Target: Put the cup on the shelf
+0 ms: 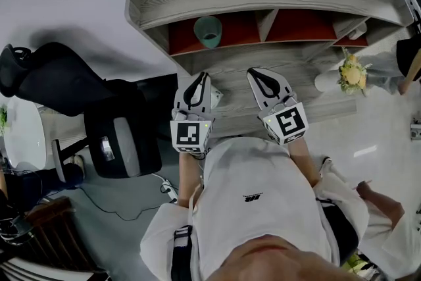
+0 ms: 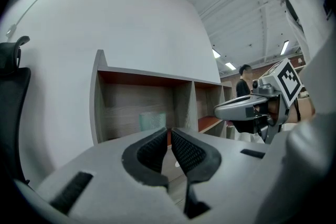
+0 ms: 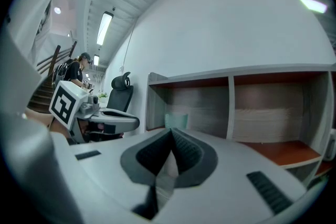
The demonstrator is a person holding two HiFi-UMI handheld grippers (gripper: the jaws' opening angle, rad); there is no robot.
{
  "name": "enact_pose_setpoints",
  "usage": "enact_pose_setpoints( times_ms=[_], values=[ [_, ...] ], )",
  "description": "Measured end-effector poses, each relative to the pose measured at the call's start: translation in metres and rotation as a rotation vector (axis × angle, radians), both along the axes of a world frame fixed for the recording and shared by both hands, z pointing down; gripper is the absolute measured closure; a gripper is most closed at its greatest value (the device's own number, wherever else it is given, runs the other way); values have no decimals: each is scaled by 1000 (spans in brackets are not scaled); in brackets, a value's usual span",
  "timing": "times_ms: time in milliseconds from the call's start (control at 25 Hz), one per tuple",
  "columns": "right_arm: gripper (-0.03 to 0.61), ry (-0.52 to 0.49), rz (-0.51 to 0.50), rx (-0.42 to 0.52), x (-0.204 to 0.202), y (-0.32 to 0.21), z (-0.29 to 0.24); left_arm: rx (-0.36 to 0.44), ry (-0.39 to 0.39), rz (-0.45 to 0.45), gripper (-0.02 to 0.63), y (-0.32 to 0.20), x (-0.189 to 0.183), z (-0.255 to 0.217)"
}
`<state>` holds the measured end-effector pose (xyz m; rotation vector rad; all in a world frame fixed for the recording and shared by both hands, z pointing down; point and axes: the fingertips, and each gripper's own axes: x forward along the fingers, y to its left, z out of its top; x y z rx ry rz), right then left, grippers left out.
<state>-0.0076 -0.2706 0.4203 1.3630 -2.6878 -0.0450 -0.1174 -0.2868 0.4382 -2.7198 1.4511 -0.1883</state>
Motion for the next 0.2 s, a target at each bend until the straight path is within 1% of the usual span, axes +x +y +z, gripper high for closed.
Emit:
enact_pose_setpoints(
  times_ms=[200],
  values=[
    [551,-3,11,-9,-1,-4,2,-7,-2,2,569,-5,-2,2]
  ],
)
